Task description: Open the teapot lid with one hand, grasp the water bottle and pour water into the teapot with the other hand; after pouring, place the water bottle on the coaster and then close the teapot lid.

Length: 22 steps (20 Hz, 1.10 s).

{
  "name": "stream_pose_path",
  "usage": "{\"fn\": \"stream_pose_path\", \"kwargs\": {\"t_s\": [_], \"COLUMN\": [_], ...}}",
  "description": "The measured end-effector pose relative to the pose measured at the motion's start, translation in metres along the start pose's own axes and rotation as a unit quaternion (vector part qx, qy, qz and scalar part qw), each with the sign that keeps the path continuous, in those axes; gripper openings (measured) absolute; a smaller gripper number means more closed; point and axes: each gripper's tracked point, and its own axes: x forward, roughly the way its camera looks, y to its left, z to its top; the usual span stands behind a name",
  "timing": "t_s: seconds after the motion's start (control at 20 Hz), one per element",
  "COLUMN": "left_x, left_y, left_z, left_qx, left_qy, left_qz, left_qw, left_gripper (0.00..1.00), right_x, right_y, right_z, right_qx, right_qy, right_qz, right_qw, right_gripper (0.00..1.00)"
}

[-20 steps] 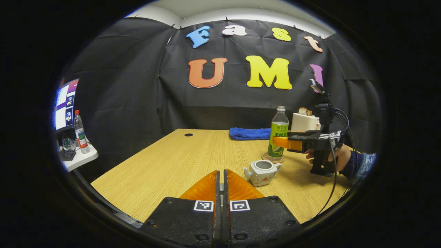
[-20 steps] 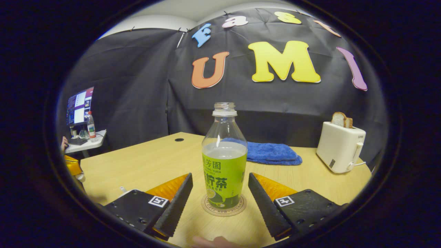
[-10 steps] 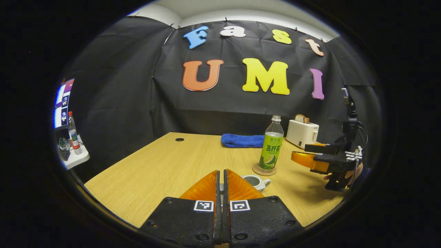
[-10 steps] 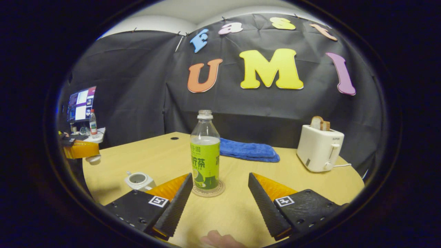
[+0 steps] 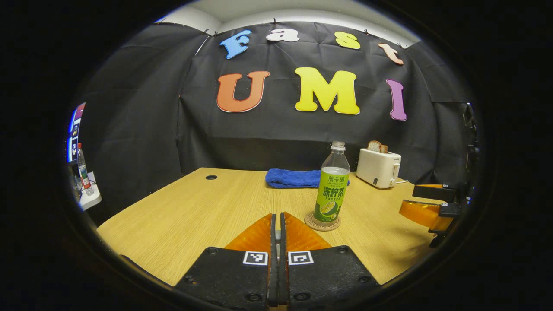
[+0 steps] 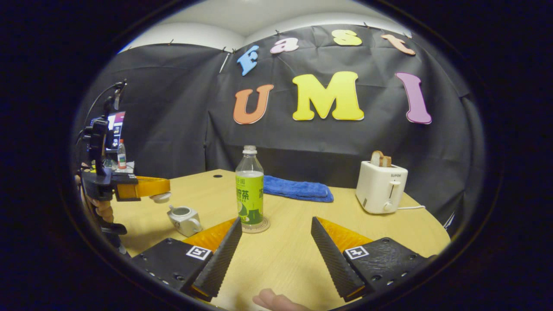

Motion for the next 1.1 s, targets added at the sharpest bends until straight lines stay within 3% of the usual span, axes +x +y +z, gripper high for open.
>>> {"fn": "stream_pose_path", "kwargs": {"t_s": [0.8,1.1], "left_x": [0.031,0.023], "left_y": [-0.016,-0.02], "left_z": [-0.03,-0.02], "left_qx": [0.016,0.014], "left_qy": [0.021,0.019], "left_qz": [0.017,0.011], "left_qw": [1.0,1.0], "left_gripper": [0.04,0.11], "right_x": [-0.023,-0.039], "right_y": [-0.016,-0.013], "right_z": [-0.013,-0.006], "right_qx": [0.031,0.03], "right_qy": [0.001,-0.004], "right_qz": [0.0,-0.011], "right_qw": [1.0,0.999], "right_gripper": [0.96,0.96]}}
